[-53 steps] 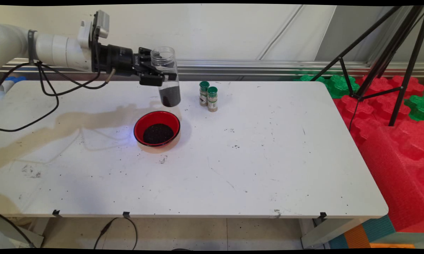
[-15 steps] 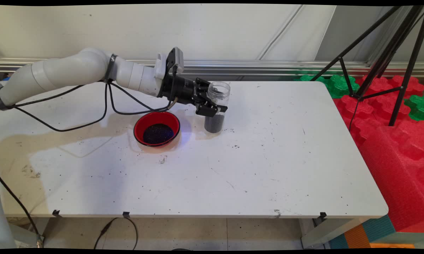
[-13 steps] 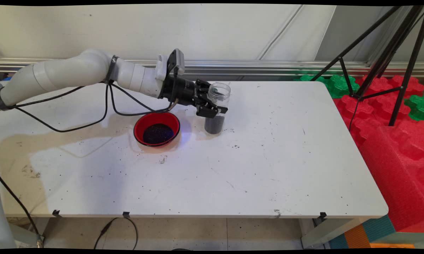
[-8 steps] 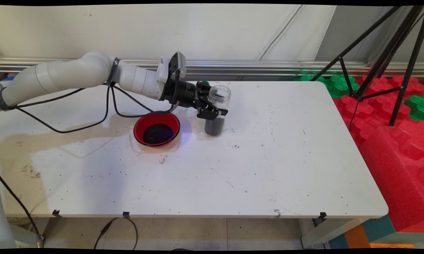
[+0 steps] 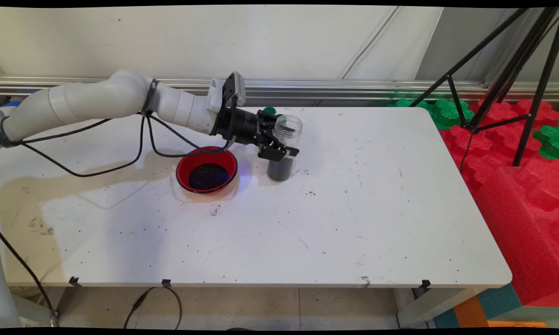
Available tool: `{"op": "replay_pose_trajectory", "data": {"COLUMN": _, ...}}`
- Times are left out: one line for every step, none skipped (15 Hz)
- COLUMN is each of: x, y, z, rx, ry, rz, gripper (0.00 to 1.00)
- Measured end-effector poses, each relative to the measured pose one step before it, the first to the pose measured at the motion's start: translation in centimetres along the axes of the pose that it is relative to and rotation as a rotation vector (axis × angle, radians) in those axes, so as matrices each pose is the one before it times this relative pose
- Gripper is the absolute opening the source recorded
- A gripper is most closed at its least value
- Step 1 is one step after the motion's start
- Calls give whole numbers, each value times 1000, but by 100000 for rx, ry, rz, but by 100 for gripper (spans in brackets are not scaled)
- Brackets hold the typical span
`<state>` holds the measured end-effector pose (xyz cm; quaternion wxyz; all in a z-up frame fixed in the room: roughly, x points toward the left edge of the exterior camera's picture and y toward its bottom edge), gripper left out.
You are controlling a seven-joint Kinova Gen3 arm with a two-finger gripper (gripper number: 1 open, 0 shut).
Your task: Place the picked object on the table
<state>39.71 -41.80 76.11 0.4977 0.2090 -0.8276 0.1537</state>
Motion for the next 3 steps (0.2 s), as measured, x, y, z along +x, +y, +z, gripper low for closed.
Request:
{"op": "replay_pose_trajectory", "data": {"x": -72, "y": -4, "z": -29, "rx": -21, "ry": -125, "rz": 5, "gripper": 100}}
{"op": "replay_pose_trajectory", "data": {"x": -59, "y": 3, "z": -35, "rx": -14, "ry": -93, "rz": -6, "gripper": 100}}
{"op": "replay_pose_trajectory", "data": {"x": -85, "y": 11, "z": -54, "rx": -42, "ry": -167, "rz": 30, "gripper": 100}}
